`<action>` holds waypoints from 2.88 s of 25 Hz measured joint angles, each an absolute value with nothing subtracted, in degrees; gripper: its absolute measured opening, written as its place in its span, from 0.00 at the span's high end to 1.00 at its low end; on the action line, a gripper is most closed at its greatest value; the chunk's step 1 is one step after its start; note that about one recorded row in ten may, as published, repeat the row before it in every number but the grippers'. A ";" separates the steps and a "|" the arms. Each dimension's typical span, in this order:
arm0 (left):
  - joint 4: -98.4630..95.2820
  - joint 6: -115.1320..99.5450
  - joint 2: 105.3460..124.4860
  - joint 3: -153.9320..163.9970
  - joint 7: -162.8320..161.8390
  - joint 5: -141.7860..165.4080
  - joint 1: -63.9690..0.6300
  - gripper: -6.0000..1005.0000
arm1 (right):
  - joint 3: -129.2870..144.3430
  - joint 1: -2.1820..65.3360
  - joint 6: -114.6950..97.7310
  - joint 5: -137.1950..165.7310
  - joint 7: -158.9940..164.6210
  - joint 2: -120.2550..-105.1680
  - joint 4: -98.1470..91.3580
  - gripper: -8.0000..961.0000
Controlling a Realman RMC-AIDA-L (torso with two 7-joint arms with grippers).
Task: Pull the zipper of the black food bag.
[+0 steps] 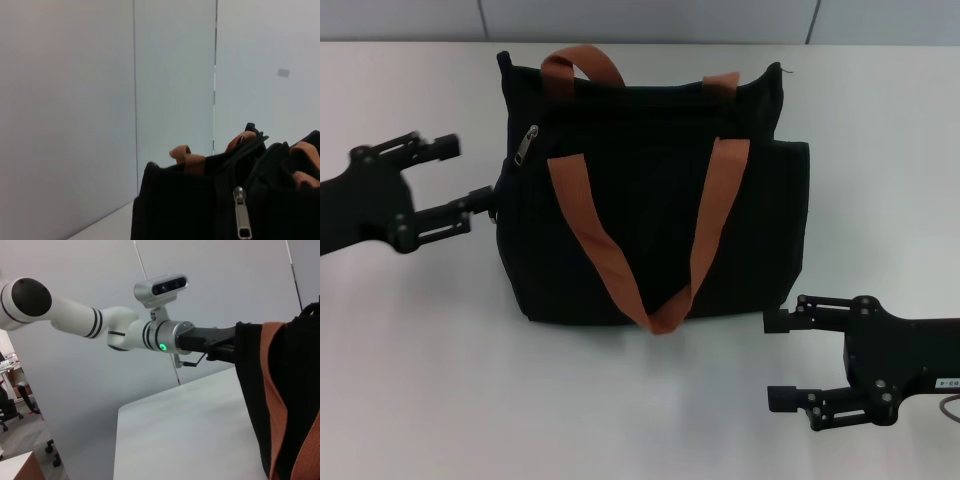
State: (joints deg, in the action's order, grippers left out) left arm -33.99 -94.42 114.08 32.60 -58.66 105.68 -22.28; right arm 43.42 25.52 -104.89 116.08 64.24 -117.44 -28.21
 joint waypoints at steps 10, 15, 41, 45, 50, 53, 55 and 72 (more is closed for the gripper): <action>-33.89 -91.34 114.33 36.30 -58.57 105.74 -26.35 0.28 | 43.42 25.48 -104.94 116.04 64.24 -117.51 -28.21 0.15; -33.83 -90.05 114.34 37.06 -58.58 105.75 -27.00 0.28 | 43.41 25.48 -104.94 115.88 64.24 -117.51 -28.21 0.15; -34.10 -88.54 114.96 38.51 -56.40 105.55 -27.82 0.76 | 43.42 25.40 -104.85 115.69 64.28 -117.77 -28.21 0.15; -34.64 -89.13 114.96 37.91 -56.38 105.19 -27.42 0.90 | 43.30 25.40 -104.91 115.63 64.32 -117.77 -28.21 0.15; -35.02 -91.38 114.97 36.81 -55.98 105.09 -27.06 0.91 | 42.68 25.65 -105.87 115.50 64.61 -117.83 -28.21 0.15; -35.55 -93.24 115.37 35.27 -55.33 105.00 -26.77 0.92 | 42.52 26.03 -107.32 114.27 65.60 -117.91 -28.21 0.15; -35.84 -93.96 115.67 34.41 -54.66 104.97 -26.58 0.92 | 42.51 26.30 -108.50 112.55 66.79 -117.99 -28.20 0.15; -36.39 -94.47 117.50 33.70 -49.13 100.55 -25.31 0.93 | 42.92 38.62 -108.99 97.43 101.46 -117.67 -28.82 0.15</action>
